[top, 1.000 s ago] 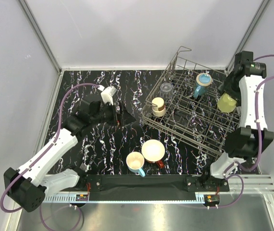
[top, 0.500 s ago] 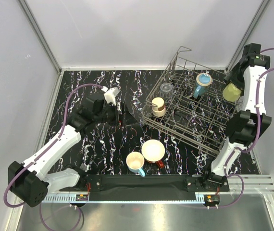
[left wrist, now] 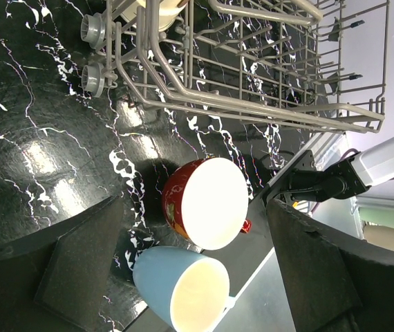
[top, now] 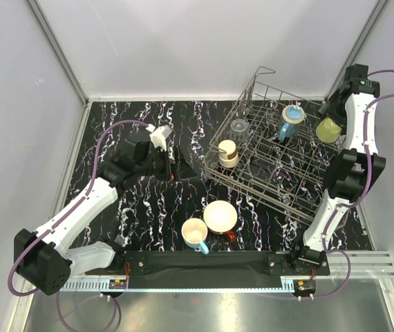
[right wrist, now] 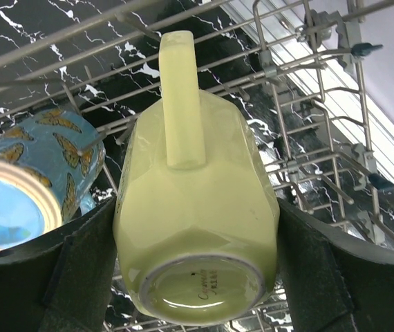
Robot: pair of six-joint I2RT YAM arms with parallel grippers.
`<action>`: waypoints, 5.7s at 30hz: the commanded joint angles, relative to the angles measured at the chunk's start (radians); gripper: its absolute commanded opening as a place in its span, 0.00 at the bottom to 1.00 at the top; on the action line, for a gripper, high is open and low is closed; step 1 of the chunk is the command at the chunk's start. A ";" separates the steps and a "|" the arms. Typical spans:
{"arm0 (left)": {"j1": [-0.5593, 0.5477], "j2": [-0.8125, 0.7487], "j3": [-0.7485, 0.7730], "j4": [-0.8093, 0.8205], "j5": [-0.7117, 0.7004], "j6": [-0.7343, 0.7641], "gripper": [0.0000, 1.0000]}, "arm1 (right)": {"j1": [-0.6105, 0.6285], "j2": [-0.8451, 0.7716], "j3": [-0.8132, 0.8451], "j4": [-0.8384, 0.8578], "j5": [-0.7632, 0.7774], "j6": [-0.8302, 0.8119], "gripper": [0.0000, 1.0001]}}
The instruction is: Load the cups into the dish rack
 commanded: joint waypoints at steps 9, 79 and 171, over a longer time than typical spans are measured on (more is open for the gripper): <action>0.012 0.010 0.008 0.033 0.041 -0.001 0.90 | -0.003 0.032 0.037 0.117 0.026 -0.007 0.00; -0.100 -0.021 0.060 -0.098 -0.202 0.099 0.83 | 0.388 -1.067 -0.929 0.117 -0.443 0.262 1.00; -0.383 -0.249 0.218 0.286 -0.520 0.089 0.00 | 0.897 -1.043 -1.102 0.904 -0.795 0.583 1.00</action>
